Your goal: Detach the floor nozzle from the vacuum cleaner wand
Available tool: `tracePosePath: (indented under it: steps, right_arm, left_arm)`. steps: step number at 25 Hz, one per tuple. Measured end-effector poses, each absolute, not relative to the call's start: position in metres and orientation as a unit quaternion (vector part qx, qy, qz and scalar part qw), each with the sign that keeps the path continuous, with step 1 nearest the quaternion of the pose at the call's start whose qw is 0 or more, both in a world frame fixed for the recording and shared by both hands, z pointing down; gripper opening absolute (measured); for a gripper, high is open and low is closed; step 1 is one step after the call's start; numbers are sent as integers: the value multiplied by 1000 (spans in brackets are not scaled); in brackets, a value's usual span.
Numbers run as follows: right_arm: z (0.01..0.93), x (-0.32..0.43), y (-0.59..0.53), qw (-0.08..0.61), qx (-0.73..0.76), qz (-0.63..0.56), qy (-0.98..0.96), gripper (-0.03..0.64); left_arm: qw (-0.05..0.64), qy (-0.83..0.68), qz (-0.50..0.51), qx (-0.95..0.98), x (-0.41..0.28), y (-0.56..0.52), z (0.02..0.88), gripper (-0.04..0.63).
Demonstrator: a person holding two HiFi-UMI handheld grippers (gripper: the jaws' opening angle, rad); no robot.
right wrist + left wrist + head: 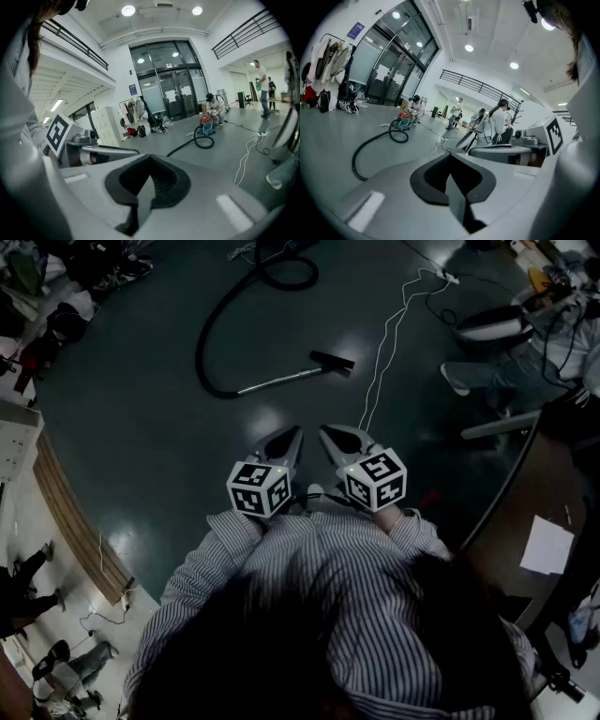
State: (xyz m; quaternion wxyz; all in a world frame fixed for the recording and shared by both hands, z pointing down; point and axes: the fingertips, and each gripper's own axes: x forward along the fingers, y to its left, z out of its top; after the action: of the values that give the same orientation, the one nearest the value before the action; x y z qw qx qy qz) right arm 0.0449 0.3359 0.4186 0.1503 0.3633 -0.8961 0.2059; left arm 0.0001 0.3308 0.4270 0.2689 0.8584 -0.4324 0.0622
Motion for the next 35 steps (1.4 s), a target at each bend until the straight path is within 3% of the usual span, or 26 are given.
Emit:
tracePosePath:
  steps: [15, 21, 35]
  right_arm:
    - [425, 44, 326, 153, 358, 216, -896, 2]
    - [425, 50, 318, 119, 372, 237, -889, 2]
    - [458, 96, 281, 127, 375, 288, -872, 2]
  left_arm:
    - [271, -435, 69, 856, -1, 323, 430, 0]
    - [275, -436, 70, 854, -1, 319, 433, 0]
    - [299, -429, 79, 849, 44, 283, 458, 0]
